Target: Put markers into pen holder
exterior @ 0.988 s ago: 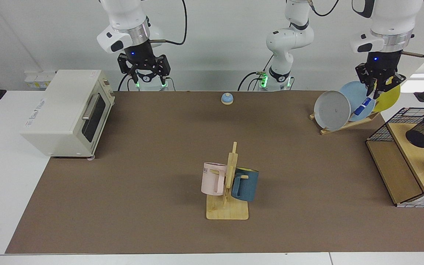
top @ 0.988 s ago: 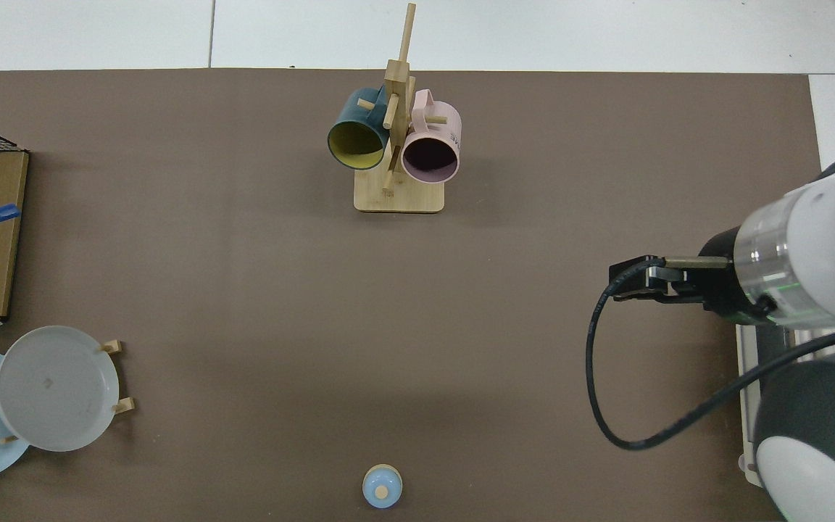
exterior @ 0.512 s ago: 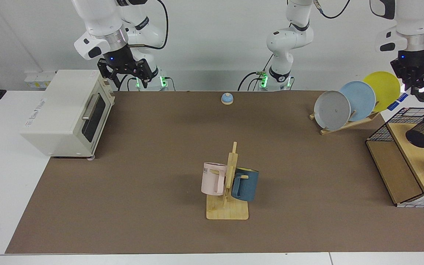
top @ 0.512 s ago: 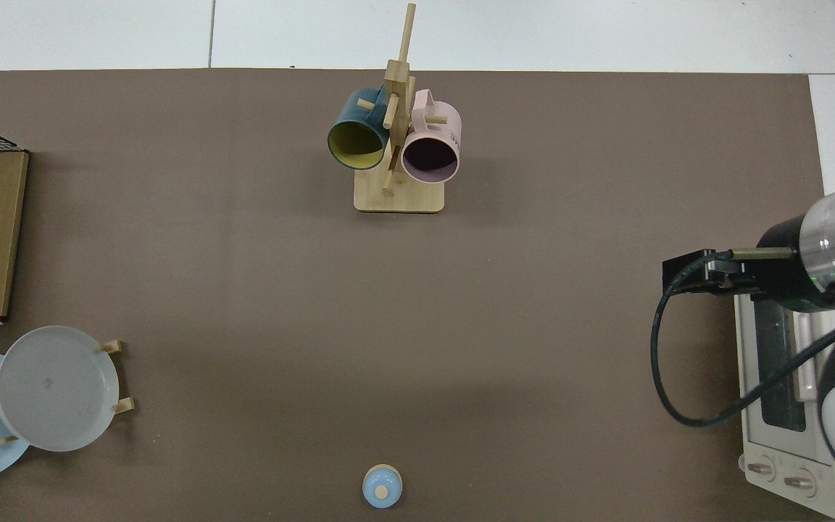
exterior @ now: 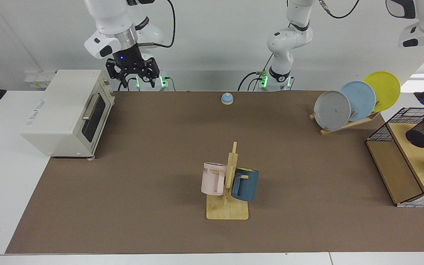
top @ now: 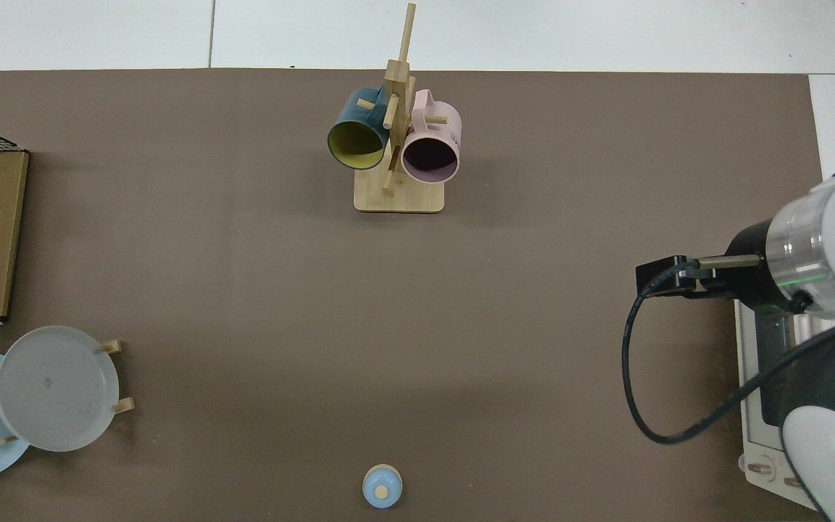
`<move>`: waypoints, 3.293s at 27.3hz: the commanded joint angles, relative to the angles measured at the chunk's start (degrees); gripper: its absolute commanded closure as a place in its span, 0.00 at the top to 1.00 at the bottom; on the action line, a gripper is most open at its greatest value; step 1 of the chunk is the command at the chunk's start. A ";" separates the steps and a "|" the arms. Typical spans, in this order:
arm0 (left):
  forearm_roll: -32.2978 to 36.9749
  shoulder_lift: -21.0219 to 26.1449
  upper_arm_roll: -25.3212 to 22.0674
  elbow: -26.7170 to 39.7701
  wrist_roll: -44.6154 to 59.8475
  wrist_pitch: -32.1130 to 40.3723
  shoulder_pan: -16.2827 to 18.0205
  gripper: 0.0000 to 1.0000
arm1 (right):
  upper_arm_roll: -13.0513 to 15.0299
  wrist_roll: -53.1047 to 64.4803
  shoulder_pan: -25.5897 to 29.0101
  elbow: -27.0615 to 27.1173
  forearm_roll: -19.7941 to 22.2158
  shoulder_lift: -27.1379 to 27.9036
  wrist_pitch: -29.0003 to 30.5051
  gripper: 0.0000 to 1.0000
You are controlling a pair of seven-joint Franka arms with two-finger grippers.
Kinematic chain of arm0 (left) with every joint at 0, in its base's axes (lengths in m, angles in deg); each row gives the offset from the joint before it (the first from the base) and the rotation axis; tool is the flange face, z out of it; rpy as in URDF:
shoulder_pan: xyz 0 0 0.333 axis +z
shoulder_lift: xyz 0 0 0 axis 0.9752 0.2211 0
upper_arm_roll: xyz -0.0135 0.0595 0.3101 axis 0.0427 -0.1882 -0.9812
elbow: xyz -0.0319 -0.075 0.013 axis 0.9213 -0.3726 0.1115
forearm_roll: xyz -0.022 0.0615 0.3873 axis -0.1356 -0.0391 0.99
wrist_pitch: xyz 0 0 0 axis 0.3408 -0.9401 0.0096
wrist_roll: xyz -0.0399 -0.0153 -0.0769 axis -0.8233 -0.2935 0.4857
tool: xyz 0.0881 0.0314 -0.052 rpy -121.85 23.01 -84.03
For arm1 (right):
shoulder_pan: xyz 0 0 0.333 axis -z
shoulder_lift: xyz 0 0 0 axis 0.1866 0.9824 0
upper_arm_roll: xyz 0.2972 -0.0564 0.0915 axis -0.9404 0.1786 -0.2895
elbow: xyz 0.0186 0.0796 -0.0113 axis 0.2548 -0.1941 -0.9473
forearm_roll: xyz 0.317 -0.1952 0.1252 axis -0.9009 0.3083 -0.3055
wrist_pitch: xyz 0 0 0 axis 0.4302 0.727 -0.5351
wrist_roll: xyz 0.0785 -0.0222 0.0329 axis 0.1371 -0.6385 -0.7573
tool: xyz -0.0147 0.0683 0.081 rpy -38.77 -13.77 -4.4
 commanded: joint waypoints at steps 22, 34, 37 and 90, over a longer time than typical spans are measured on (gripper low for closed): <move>13.64 4.91 0.59 -1.20 -8.34 -6.38 3.59 0.00 | -0.11 1.03 1.09 -1.93 4.48 -0.91 2.25 0.99; 14.17 8.70 0.59 -0.94 -9.75 -11.57 8.43 0.00 | 0.41 0.85 1.18 -1.58 3.69 -1.00 2.78 0.99; 14.87 9.83 0.59 -0.85 -9.75 -11.66 8.69 0.00 | 0.59 0.85 1.27 -1.49 3.69 -1.08 2.78 0.99; 8.99 11.33 -0.38 6.71 -8.34 -15.35 12.47 0.00 | 0.59 0.94 1.09 -1.49 3.60 -1.09 2.78 0.99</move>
